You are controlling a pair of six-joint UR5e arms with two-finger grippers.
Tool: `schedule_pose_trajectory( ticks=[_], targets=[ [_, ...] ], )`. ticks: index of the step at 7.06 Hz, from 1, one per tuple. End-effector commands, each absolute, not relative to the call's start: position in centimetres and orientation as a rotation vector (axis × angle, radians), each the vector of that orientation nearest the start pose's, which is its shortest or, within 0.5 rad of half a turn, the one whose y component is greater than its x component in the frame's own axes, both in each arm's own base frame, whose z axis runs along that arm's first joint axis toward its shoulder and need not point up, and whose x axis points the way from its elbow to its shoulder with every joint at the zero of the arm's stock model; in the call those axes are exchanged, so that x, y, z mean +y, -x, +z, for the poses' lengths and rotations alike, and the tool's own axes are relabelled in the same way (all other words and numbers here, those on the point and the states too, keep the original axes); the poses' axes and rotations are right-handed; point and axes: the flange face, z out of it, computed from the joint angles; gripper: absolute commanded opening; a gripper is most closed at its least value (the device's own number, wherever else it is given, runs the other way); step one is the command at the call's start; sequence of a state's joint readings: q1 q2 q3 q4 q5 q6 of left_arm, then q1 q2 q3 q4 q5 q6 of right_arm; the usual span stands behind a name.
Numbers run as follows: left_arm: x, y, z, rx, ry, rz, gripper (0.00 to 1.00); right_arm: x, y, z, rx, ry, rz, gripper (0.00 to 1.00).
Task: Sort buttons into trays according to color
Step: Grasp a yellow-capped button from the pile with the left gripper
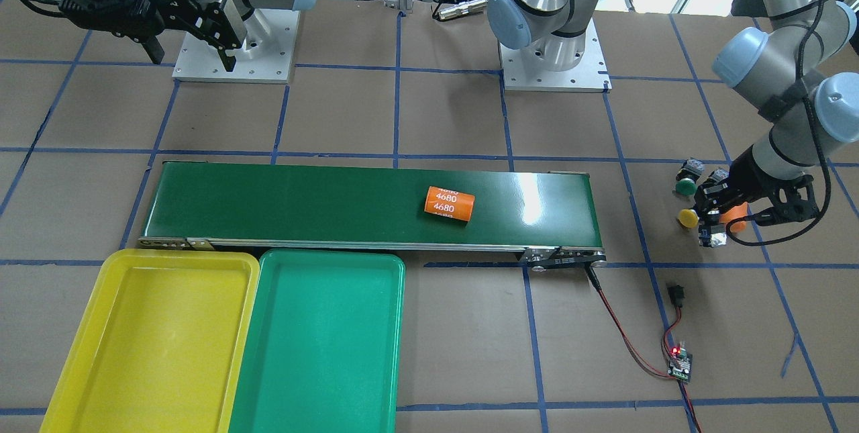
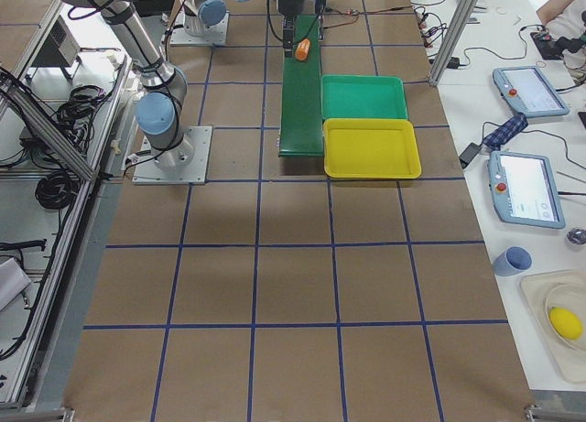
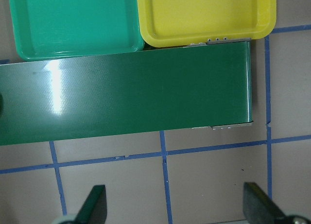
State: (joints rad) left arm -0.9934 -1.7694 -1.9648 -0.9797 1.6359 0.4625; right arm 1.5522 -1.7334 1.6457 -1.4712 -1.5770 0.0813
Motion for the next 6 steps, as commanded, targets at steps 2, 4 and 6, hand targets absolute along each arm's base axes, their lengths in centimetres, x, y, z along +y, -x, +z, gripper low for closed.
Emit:
schedule_pose_trajectory(
  ticks=[2, 4, 6],
  targets=[
    [-50.4, -8.0, 30.6, 3.023, -0.49, -0.065, 0.33, -42.3, -12.5, 51.6, 3.146, -0.157, 0.017, 1.0],
    [-49.4, -3.0, 31.0, 2.97, -0.794, -0.1, 0.33, -42.3, -12.4, 51.6, 3.144, -0.159, 0.012, 1.0],
    [-48.9, 2.6, 31.9, 2.862, -1.096, -0.125, 0.25, -42.3, -12.4, 51.6, 3.144, -0.159, 0.012, 1.0]
  ],
)
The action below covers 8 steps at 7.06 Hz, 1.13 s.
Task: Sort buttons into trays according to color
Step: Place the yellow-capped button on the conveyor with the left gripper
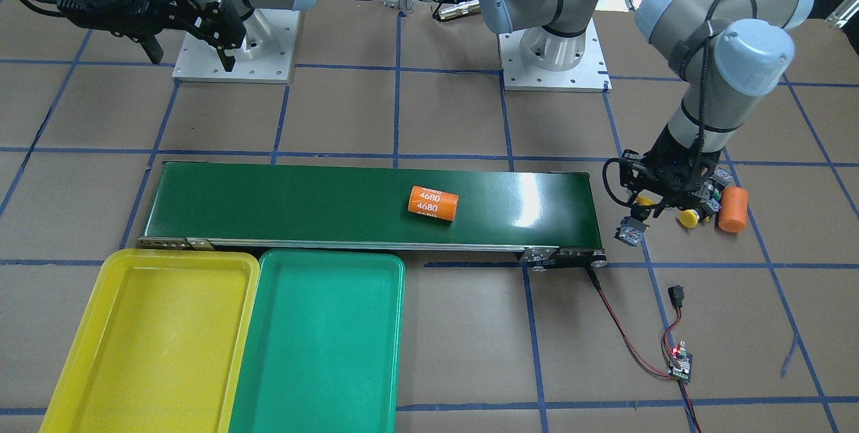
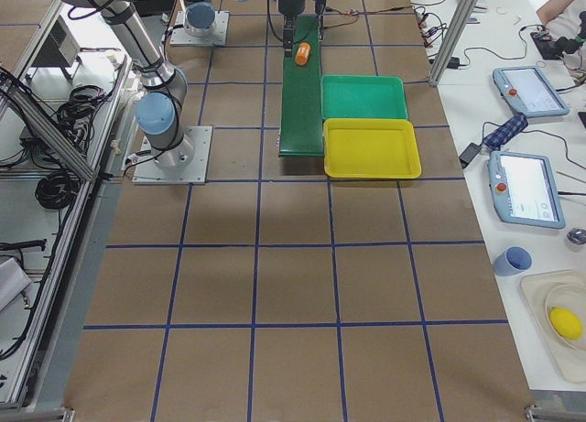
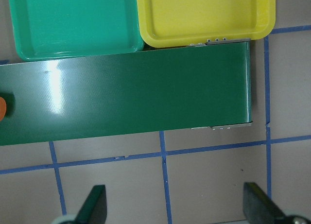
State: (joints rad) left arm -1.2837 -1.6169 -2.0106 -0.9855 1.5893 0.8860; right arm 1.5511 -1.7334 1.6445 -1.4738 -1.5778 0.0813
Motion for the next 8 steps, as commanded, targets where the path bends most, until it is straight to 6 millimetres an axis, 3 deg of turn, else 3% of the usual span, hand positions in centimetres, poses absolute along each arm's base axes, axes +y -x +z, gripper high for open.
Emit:
schedule_pose_trajectory(
  ticks=[1, 2, 3, 4, 5, 7, 8],
  targets=[
    [-48.7, 4.9, 32.2, 2.839, -1.148, -0.138, 0.17, -42.3, -12.4, 51.7, 3.145, -0.159, 0.009, 1.0],
    [-48.6, 7.9, 31.1, 2.808, -1.328, -0.141, 0.17, -42.3, -12.4, 51.6, 3.145, -0.159, 0.012, 1.0],
    [-48.4, 11.3, 31.0, 2.761, -1.535, -0.193, 0.26, -42.3, -12.4, 51.6, 3.146, -0.159, 0.016, 1.0],
    [-47.7, 13.6, 30.5, 2.71, -1.644, -0.182, 0.25, -42.3, -12.4, 51.6, 3.145, -0.162, 0.017, 1.0],
    [-47.2, 15.3, 30.2, 2.584, -1.832, -0.173, 0.25, -42.3, -12.5, 51.6, 3.146, -0.159, 0.017, 1.0],
    [-47.0, 16.6, 29.3, 2.54, -1.919, -0.153, 0.28, -42.3, -12.4, 51.5, 3.145, -0.162, 0.019, 1.0],
    [-46.8, 17.7, 28.5, 2.543, -1.938, -0.131, 0.59, -42.3, -12.5, 51.5, 3.146, -0.159, 0.021, 1.0]
  ],
)
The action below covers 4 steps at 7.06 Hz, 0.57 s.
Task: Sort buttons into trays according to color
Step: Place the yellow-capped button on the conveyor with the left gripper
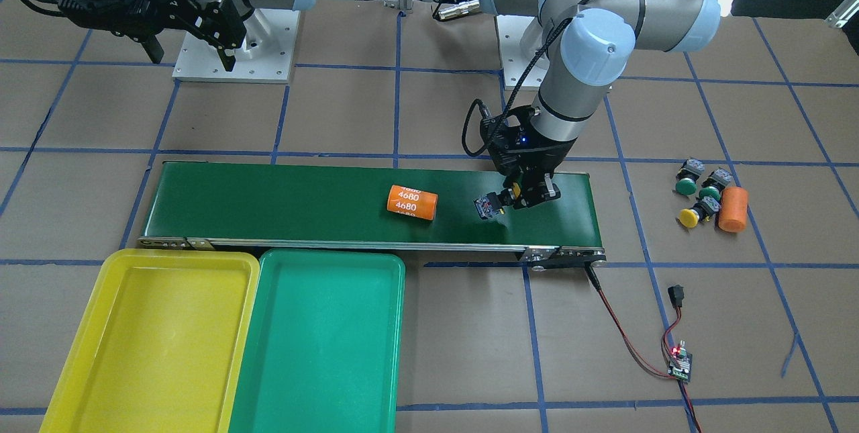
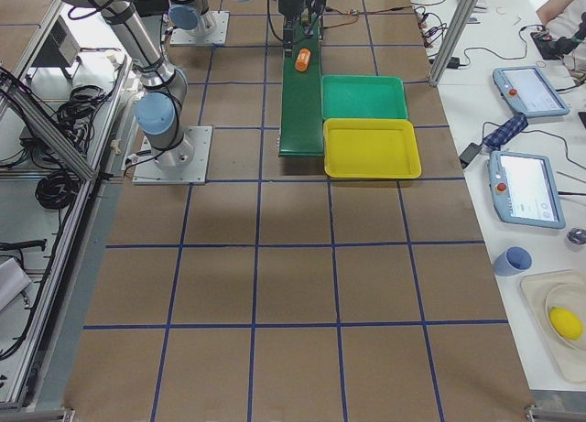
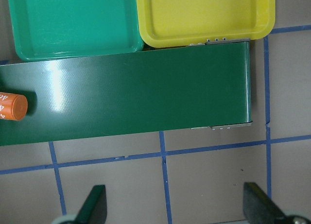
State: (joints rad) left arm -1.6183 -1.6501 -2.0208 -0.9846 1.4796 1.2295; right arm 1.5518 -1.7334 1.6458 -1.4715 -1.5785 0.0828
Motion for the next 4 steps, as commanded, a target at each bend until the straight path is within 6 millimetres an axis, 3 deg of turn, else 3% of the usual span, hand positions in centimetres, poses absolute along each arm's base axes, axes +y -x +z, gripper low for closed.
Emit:
schedule_pose_trajectory(
  ticks=[1, 2, 4],
  targets=[
    [-46.5, 18.7, 28.1, 2.559, -1.961, -0.118, 0.86, -42.3, -12.5, 51.5, 3.144, -0.169, 0.021, 1.0],
    [-46.4, 18.8, 28.1, 2.569, -1.963, -0.131, 1.0, -42.3, -12.5, 51.4, 3.14, -0.229, 0.024, 1.0],
    [-46.8, 16.9, 30.3, 2.57, -1.886, -0.179, 1.0, -42.2, -12.5, 51.2, 3.14, -0.258, 0.031, 1.0]
  ],
)
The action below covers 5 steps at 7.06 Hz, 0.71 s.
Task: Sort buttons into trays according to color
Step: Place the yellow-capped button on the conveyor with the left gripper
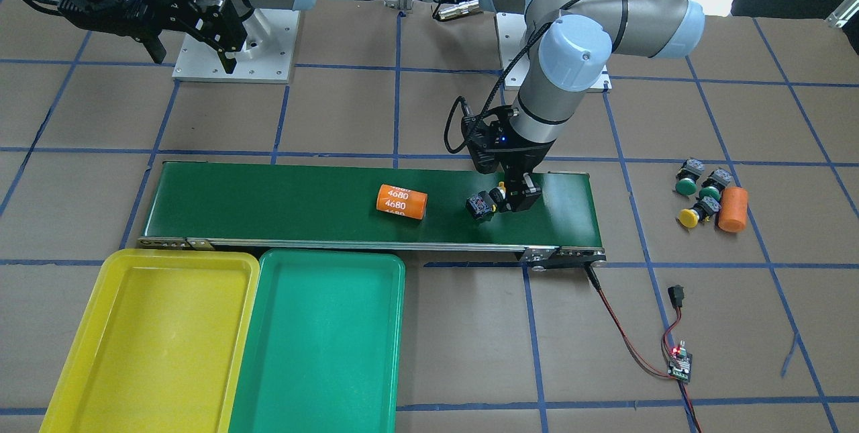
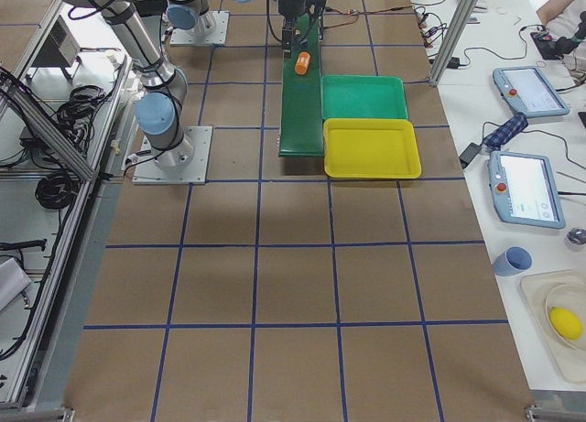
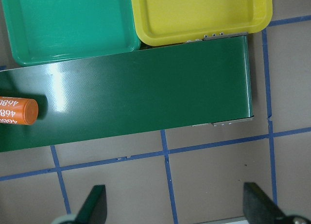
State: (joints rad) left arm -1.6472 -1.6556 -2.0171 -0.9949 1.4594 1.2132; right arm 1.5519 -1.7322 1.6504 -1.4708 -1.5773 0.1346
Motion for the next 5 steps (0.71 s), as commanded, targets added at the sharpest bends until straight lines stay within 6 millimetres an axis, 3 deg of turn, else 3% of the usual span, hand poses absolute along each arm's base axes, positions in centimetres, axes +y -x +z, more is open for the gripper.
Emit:
schedule_pose_trajectory(
  ticks=[1, 3, 4, 5],
  targets=[
    [-48.1, 12.8, 30.4, 2.66, -1.748, -0.19, 1.0, -42.3, -12.5, 51.2, 3.138, -0.258, 0.026, 1.0],
    [-49.7, 2.3, 29.7, 2.873, -1.377, -0.173, 1.0, -42.3, -12.5, 51.2, 3.139, -0.261, 0.026, 1.0],
    [-49.7, -2.6, 29.3, 2.934, -1.239, -0.163, 1.0, -42.3, -12.5, 51.2, 3.133, -0.315, 0.026, 1.0],
    [-49.0, -9.2, 28.3, 3.024, -1.039, -0.15, 1.0, -42.3, -12.5, 51.2, 3.129, -0.375, 0.03, 1.0]
  ],
)
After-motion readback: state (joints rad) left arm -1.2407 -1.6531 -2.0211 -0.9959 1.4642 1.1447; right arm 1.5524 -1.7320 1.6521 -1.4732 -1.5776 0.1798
